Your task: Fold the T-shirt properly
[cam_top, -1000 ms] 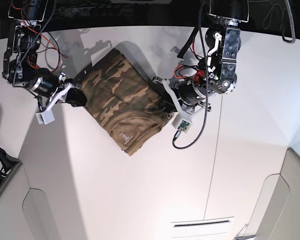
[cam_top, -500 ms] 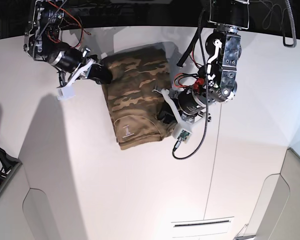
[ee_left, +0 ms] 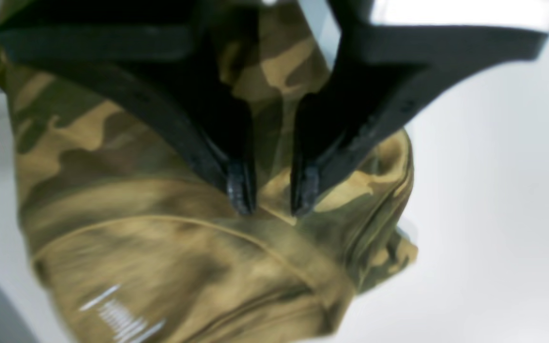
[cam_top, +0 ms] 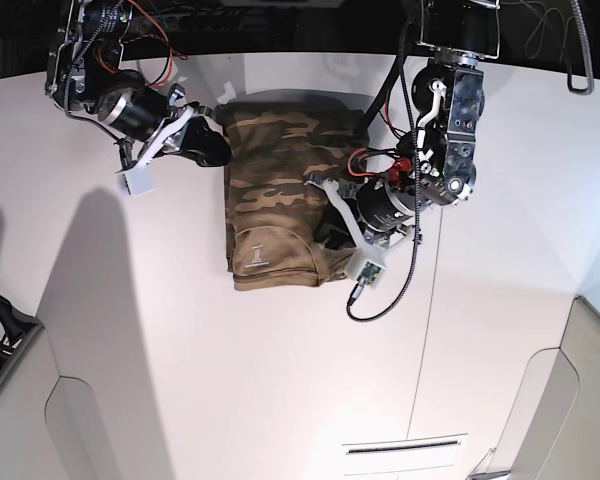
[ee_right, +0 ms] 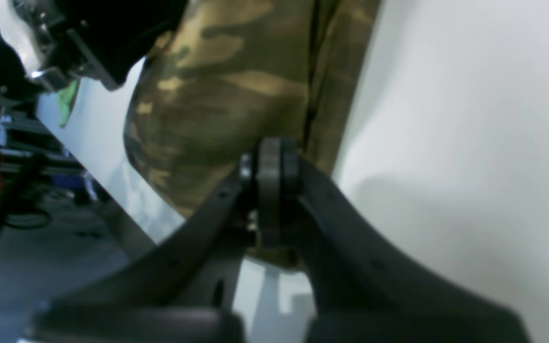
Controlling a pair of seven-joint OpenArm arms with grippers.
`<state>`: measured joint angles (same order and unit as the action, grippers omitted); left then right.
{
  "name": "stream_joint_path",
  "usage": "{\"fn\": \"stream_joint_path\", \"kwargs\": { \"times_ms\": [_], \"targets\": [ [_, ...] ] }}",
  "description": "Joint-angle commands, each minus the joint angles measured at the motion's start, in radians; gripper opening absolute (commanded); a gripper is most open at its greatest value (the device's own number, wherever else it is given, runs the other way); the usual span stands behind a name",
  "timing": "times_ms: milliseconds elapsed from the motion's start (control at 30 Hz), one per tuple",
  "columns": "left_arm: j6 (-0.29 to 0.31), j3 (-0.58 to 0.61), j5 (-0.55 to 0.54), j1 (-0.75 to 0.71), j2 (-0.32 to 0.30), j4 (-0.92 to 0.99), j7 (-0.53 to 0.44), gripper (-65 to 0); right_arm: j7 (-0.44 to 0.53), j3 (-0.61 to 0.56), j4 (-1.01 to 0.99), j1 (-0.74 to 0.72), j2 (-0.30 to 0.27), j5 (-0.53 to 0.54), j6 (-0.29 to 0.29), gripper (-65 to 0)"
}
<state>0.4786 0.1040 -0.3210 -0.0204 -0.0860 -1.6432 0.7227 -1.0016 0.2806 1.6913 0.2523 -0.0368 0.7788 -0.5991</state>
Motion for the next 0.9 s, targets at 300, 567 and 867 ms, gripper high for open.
{"fn": "stream_joint_path", "kwargs": {
  "times_ms": [300,567,867],
  "targets": [
    [0.004,-0.059,-0.072,-0.158,0.000,-0.268,0.035,-50.4,-0.050,0.002,0.130,0.048,-0.175,0.024,-0.006,-65.0],
    [0.013,-0.208,-0.134,-0.377,-0.045,-0.474,0.100,-50.4,-0.053,0.002,0.140,0.163,-0.278,0.075,-0.006,-65.0],
    [0.016,-0.370,-0.224,-0.624,-0.140,-0.491,0.162,-50.4,-0.136,0.002,0.140,0.285,-0.366,0.172,-0.006,-65.0]
  ]
}}
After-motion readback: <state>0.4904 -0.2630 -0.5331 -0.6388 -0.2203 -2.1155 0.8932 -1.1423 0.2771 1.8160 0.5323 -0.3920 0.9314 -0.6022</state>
